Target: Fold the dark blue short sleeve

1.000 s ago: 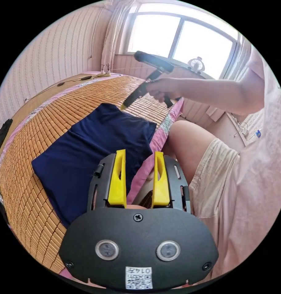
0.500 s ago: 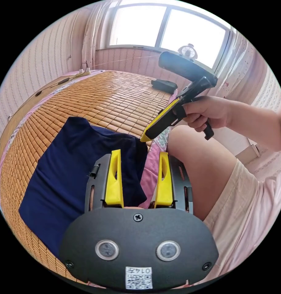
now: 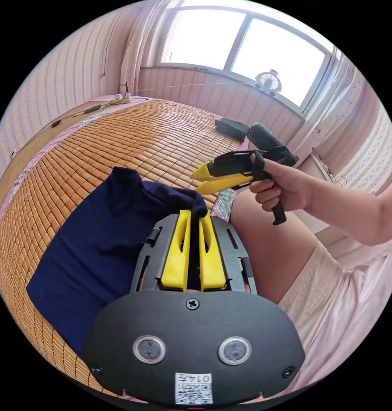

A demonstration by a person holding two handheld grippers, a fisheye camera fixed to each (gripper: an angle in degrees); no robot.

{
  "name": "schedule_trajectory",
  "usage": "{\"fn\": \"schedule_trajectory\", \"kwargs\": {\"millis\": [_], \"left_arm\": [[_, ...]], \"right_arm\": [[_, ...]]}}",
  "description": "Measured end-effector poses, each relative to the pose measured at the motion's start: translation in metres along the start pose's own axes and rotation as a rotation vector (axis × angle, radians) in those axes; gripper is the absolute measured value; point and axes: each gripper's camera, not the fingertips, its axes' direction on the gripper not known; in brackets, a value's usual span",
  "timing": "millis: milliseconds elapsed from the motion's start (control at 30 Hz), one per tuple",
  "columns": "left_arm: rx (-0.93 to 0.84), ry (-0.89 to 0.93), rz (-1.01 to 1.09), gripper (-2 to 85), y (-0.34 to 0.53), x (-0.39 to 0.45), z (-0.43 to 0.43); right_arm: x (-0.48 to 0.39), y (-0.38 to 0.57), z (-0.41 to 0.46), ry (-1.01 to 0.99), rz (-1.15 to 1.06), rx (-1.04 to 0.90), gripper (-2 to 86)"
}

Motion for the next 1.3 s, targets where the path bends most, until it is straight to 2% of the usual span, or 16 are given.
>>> {"fn": "schedule_trajectory", "kwargs": {"millis": [133,233,433,633,733,867,1067,1167,1300], "left_arm": [[-0.002,0.024,0.034,1.5,0.007,0.008,-0.012],[-0.006,0.064,0.081,1.5,0.013,0.018,-0.019],[0.026,0.135,0.153,1.5,0.020,0.034,-0.033],[0.116,0.257,0.202,1.7,0.014,0.049,-0.035],[0.175,0.314,0.123,1.8,0.015,0.039,-0.042],[0.222,0.354,-0.021,2.1,0.034,0.007,-0.058],[0.184,0.202,-0.221,2.6,0.090,-0.041,-0.083],[0.129,0.121,-0.256,3.1,0.111,-0.057,-0.087],[0.057,0.087,-0.316,3.9,0.128,-0.081,-0.091]], "right_arm": [[0.017,-0.015,0.003,-0.144,0.054,0.064,18.6],[0.029,-0.026,-0.001,-0.138,0.098,0.115,17.2],[0.033,-0.026,-0.042,-0.133,0.102,0.193,6.4],[-0.010,-0.010,-0.111,0.012,-0.015,0.247,4.0],[-0.043,-0.012,-0.117,0.088,-0.077,0.245,3.7],[-0.092,-0.032,-0.058,0.181,-0.190,0.106,3.3],[-0.138,-0.056,0.103,0.381,-0.287,-0.160,3.7],[-0.153,-0.055,0.170,0.507,-0.308,-0.220,4.4],[-0.169,-0.053,0.220,0.557,-0.323,-0.241,6.3]]}}
